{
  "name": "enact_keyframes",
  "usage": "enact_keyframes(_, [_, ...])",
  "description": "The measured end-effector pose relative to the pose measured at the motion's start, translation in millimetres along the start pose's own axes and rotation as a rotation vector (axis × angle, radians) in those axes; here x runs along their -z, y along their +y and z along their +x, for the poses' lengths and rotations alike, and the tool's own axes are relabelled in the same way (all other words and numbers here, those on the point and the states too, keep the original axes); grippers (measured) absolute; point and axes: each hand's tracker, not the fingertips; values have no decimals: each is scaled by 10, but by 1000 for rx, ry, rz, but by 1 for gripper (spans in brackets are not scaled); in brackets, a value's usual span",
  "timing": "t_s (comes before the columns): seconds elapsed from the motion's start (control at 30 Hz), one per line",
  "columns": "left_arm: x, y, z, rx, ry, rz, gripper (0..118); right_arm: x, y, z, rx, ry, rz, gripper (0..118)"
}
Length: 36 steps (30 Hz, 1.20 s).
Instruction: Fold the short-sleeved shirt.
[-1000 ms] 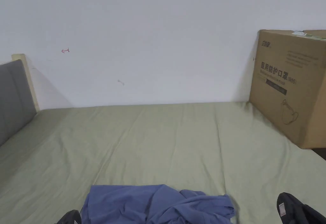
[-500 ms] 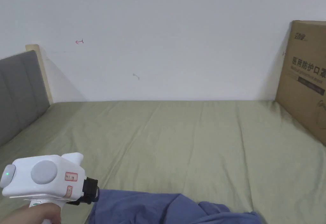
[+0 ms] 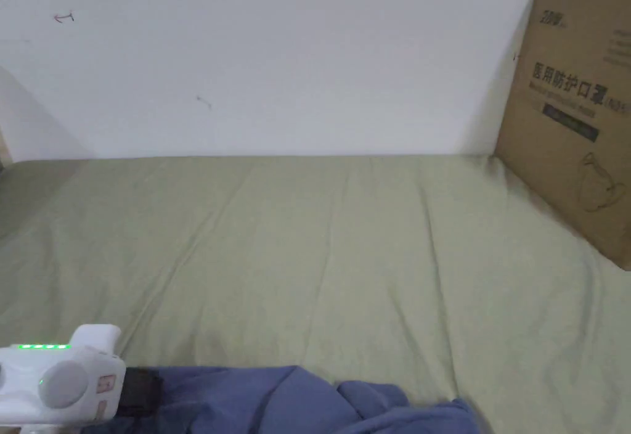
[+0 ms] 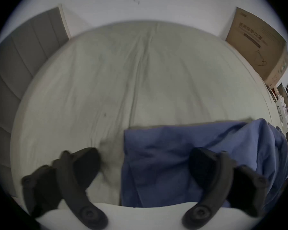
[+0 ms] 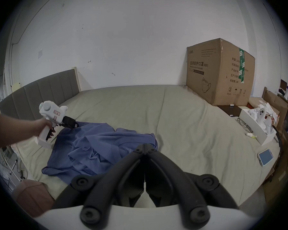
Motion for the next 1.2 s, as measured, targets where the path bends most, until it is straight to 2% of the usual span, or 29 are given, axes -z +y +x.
enact_keyframes(0.07, [-201,-141,93,18,-11,67,67,145,130,109,21,45,-15,0])
enact_keyframes(0.1, [-287,-191,146,51,17,87,27,270,218,179,42,71,-65,0])
enact_keyframes(0.13, [-351,-258,214,66,-21,69,3,410,301,241,64,74,-119,0])
enact_keyframes(0.17, [-409,-231,385,82,-69,73,2,610,397,311,94,80,-213,0])
enact_keyframes(0.2, [-448,-289,260,90,-91,59,2,804,485,392,137,122,-279,5])
enact_keyframes(0.23, [-493,-300,288,98,-98,56,2,988,552,469,184,170,-318,23])
enact_keyframes(0.27, [-544,-298,313,104,-91,60,2,1181,614,512,188,192,-371,58])
enact_keyframes(0.3, [-595,-286,327,108,-85,66,2,1380,669,526,194,187,-435,108])
enact_keyframes(0.33, [-617,-301,163,106,-89,71,2,1576,700,517,187,164,-501,117])
enact_keyframes(0.37, [-643,-284,127,93,-107,76,2,1757,779,525,190,167,-494,117])
enact_keyframes(0.43, [-678,-253,81,80,-109,80,2,2158,879,481,179,145,-627,117])
enact_keyframes(0.5, [-715,-225,41,75,-95,80,2,2464,884,381,164,92,-652,117])
enact_keyframes(0.53, [-655,-272,100,72,-98,78,2,2600,906,310,145,104,-646,117])
enact_keyframes(0.6, [-656,-275,98,67,-95,75,2,2918,936,117,58,123,-734,117])
enact_keyframes(0.67, [-660,-277,89,74,-76,67,2,3150,894,-89,-12,168,-853,117])
enact_keyframes(0.73, [-609,-229,10,80,-63,56,2,3258,744,-260,-50,188,-976,114])
enact_keyframes(0.8, [-581,-261,100,77,-59,44,2,3264,584,-413,-113,169,-974,112])
enact_keyframes(0.87, [-592,-269,58,68,-60,37,2,3165,518,-508,-237,143,-913,112])
enact_keyframes(0.9, [-606,-293,121,64,-63,37,2,3121,506,-522,-265,155,-904,108])
enact_keyframes(0.97, [-642,-357,354,62,-61,37,2,3032,583,-463,-234,171,-887,95])
enact_keyframes(1.0, [-606,-332,12,61,-62,37,2,2979,628,-455,-247,165,-858,72])
enact_keyframes(1.07, [-694,-383,63,59,-62,35,2,2850,723,-415,-284,119,-772,7])
enact_keyframes(1.1, [-777,-412,108,50,-63,34,2,2766,754,-372,-265,119,-747,7])
enact_keyframes(1.2, [-1005,-354,28,12,-112,74,2,2527,857,-289,-186,201,-713,7])
